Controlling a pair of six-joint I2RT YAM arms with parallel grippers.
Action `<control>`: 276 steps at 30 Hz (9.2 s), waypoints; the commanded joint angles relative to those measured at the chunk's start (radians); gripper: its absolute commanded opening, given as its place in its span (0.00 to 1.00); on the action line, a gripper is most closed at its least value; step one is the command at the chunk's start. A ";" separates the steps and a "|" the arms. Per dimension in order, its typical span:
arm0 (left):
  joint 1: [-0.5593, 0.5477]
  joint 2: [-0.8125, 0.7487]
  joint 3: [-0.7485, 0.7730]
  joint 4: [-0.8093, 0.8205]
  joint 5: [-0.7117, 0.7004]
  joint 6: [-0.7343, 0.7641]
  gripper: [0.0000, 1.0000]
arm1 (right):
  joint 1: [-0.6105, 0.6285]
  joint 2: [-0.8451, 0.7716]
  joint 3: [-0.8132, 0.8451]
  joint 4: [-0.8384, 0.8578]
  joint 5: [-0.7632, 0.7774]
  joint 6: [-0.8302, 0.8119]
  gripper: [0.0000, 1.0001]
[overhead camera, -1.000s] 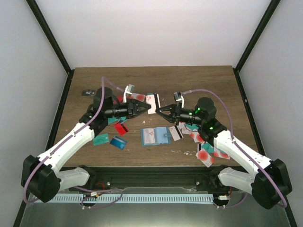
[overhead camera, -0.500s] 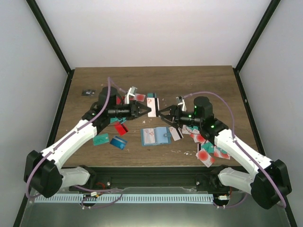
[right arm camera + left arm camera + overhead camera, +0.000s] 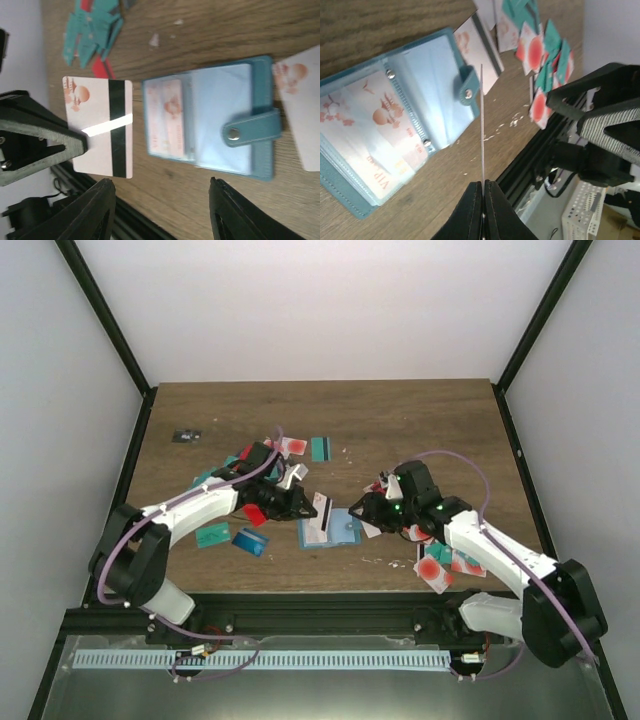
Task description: Put the credit cards into the card holder
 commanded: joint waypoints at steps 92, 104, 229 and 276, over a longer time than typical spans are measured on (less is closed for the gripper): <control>-0.166 0.387 0.047 0.146 -0.158 -0.121 0.04 | -0.057 0.389 -0.129 0.331 -0.172 -0.072 0.30; -0.183 0.406 0.066 0.126 -0.144 -0.125 0.09 | -0.057 0.392 -0.100 0.347 -0.197 -0.119 0.31; -0.033 -0.259 -0.144 -0.209 -0.434 -0.162 0.07 | 0.303 0.692 0.522 -0.170 0.005 -0.251 0.53; 0.367 -0.285 -0.069 -0.399 -0.504 -0.023 0.15 | 0.355 0.882 0.832 0.032 -0.276 -0.139 0.57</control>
